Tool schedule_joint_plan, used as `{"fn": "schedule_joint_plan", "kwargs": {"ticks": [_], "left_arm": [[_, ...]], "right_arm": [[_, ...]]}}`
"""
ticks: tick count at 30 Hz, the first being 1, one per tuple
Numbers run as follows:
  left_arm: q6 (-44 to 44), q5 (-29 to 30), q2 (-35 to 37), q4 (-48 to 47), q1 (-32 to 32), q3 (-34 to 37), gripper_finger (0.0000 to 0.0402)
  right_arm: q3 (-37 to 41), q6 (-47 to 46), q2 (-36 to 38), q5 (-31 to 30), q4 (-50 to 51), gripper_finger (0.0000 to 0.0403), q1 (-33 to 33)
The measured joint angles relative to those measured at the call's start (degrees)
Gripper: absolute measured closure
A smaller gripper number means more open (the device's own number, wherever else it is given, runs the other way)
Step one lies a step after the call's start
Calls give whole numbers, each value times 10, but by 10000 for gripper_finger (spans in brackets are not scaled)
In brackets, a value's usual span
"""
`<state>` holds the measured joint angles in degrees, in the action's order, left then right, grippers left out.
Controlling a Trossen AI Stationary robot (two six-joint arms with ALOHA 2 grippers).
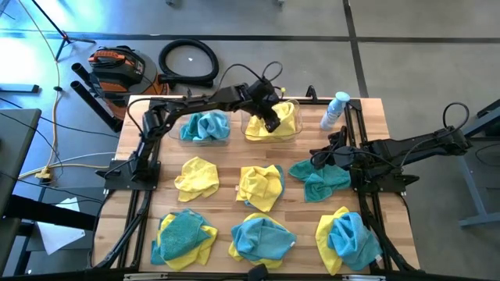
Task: Sort microfiber towel by color & place in baskets
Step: Put the blue towel into the left transparent bin
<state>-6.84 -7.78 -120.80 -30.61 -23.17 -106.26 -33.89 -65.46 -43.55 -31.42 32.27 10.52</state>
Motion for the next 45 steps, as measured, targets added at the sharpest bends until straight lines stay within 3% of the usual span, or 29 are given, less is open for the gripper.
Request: {"fn": "schedule_joint_plan", "kwargs": {"ticks": [14, 18, 26, 35, 40, 45], "left_arm": [[-46, 1, 84, -97, 27, 0, 275], [-99, 1, 87, -121, 49, 0, 275], [-198, 28, 87, -129, 130, 13, 275], [-279, 47, 87, -201, 235, 15, 275], [-349, 111, 87, -298, 289, 15, 275], [-371, 126, 87, -322, 339, 15, 275]], "right_arm": [[0, 72, 0, 4, 3, 403, 0], [0, 76, 0, 38, 9, 403, 0], [0, 74, 0, 118, 73, 403, 0], [0, 97, 0, 119, 89, 403, 0], [0, 118, 0, 120, 91, 403, 0], [0, 115, 0, 123, 91, 403, 0]]}}
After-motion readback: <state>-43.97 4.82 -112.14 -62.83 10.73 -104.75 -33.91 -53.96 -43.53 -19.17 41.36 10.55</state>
